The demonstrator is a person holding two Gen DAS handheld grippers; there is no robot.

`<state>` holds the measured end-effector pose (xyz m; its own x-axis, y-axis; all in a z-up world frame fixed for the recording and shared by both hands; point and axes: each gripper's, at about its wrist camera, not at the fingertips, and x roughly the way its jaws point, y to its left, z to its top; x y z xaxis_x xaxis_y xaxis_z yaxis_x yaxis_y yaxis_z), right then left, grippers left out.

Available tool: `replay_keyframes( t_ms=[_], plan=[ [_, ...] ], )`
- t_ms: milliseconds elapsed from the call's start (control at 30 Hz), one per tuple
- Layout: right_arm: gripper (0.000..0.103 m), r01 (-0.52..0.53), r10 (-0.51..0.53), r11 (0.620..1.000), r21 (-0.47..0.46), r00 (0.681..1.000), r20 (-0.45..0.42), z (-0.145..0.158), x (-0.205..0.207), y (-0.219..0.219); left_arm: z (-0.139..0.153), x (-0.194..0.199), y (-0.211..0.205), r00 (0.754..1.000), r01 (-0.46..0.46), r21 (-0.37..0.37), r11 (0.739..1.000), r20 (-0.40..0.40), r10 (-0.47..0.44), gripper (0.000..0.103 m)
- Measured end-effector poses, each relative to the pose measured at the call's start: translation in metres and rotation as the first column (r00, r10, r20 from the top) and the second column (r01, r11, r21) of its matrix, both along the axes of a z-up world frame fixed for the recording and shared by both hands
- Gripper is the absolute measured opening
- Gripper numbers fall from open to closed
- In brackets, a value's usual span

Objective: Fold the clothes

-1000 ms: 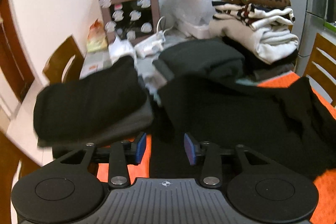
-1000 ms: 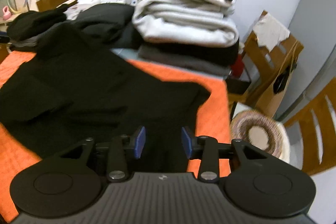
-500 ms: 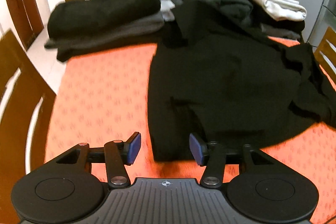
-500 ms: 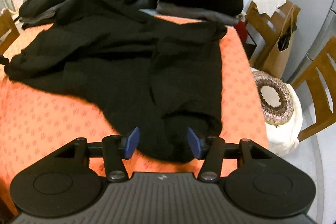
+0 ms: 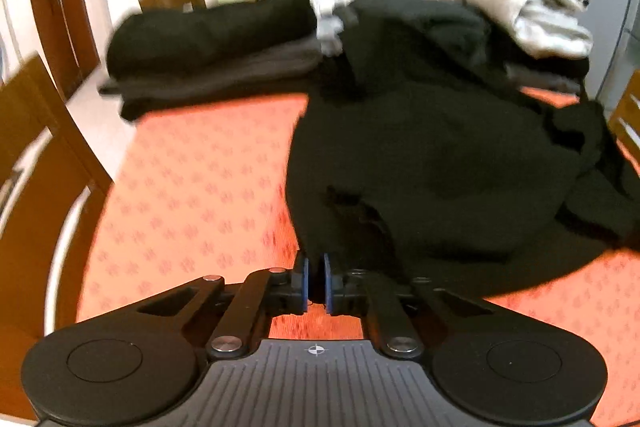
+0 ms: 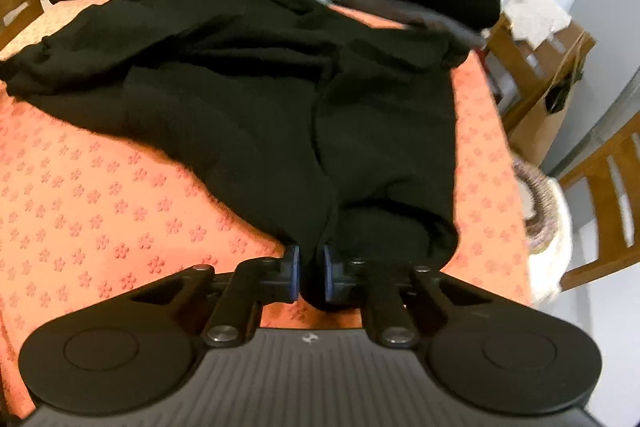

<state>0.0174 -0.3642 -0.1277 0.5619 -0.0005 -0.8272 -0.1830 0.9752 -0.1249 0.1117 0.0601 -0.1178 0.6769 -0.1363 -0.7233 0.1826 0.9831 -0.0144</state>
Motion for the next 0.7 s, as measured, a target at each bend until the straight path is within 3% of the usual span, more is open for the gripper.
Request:
replay_keyframes(
  t_ms=[333, 500, 700],
  plan=[
    [0.01, 0.011, -0.007, 0.999, -0.041, 0.996, 0.086, 0.064, -0.027, -0.022, 0.066, -0.053, 0.007, 0.998, -0.026, -0.11, 0.994, 0.062, 0.033, 0.009],
    [0.01, -0.007, 0.009, 1.0, -0.024, 0.998, 0.061, 0.08, -0.047, -0.041, 0.079, -0.107, -0.004, 0.997, -0.044, -0.106, 0.993, 0.065, 0.051, 0.008],
    [0.01, -0.069, 0.069, 0.998, 0.0, 0.997, 0.021, 0.078, -0.082, -0.056, 0.079, -0.172, -0.023, 0.993, -0.108, -0.063, 0.992, 0.041, 0.111, 0.008]
  ],
)
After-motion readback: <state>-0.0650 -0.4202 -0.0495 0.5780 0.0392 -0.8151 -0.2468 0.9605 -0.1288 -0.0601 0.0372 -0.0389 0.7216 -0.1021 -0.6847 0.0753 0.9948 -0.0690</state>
